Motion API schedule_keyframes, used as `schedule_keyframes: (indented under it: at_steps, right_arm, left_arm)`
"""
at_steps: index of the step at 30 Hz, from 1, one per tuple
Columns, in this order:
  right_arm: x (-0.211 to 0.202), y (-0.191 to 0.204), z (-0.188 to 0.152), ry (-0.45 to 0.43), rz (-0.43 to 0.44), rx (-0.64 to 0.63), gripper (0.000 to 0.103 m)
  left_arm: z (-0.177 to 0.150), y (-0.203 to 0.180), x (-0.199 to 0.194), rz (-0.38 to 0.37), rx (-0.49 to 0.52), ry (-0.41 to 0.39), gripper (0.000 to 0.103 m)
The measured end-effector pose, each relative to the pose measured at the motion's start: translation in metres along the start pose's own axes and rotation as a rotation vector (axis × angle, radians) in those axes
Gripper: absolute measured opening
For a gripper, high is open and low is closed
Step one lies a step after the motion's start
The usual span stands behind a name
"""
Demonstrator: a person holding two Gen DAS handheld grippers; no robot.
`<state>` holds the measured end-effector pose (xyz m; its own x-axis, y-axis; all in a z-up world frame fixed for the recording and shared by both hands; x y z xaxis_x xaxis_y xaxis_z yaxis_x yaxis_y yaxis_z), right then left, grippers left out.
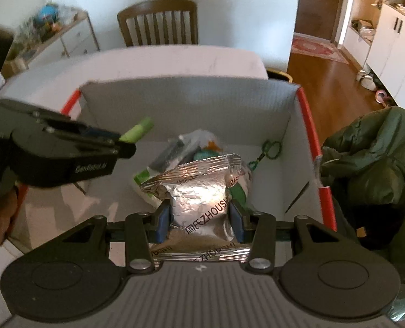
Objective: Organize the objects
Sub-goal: 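Carry the foil bag and green tube into the shoebox and release both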
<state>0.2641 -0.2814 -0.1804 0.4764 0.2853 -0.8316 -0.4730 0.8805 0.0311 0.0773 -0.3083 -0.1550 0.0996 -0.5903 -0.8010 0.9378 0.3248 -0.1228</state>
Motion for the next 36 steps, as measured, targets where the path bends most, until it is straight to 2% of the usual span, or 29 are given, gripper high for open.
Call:
schedule_keyframes:
  at_steps: [9, 11, 18, 25, 27, 29, 36]
  right_arm:
    - [0.017, 0.016, -0.013, 0.067, 0.012, -0.132, 0.044]
    - [0.019, 0.018, -0.014, 0.074, 0.01, -0.146, 0.044]
    - [0.021, 0.02, -0.016, 0.084, 0.015, -0.151, 0.044]
    - [0.016, 0.018, -0.017, 0.066, 0.018, -0.128, 0.045]
    - [0.013, 0.019, -0.018, 0.06, 0.025, -0.119, 0.047]
    - [0.01, 0.019, -0.018, 0.05, 0.03, -0.113, 0.059]
    - [-0.002, 0.014, -0.013, 0.013, 0.042, -0.088, 0.06]
  left_arm:
    - [-0.001, 0.002, 0.023, 0.049, 0.034, 0.118, 0.014]
    - [-0.002, 0.004, 0.026, 0.04, 0.025, 0.14, 0.014]
    - [-0.004, 0.01, 0.036, 0.017, -0.018, 0.208, 0.014]
    - [-0.007, 0.008, 0.041, 0.013, -0.002, 0.249, 0.017]
    - [-0.007, 0.008, 0.042, 0.014, -0.003, 0.26, 0.017]
    - [-0.007, 0.008, 0.044, 0.018, 0.003, 0.267, 0.018]
    - [-0.007, 0.014, 0.04, 0.045, 0.007, 0.274, 0.029]
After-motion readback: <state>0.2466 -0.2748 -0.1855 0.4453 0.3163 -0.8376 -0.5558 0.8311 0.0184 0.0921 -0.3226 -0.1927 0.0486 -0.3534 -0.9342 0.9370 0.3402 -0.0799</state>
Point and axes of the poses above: each gripper's, at about its wrist camera, not at the fingertips, and x roughly the way its jaws point, y to its left, z to its top, the point moved 9 cm from there along x, roughly the way its jaws point, and after that the axes turned 1 degree about -z, right-handed, at the moved point
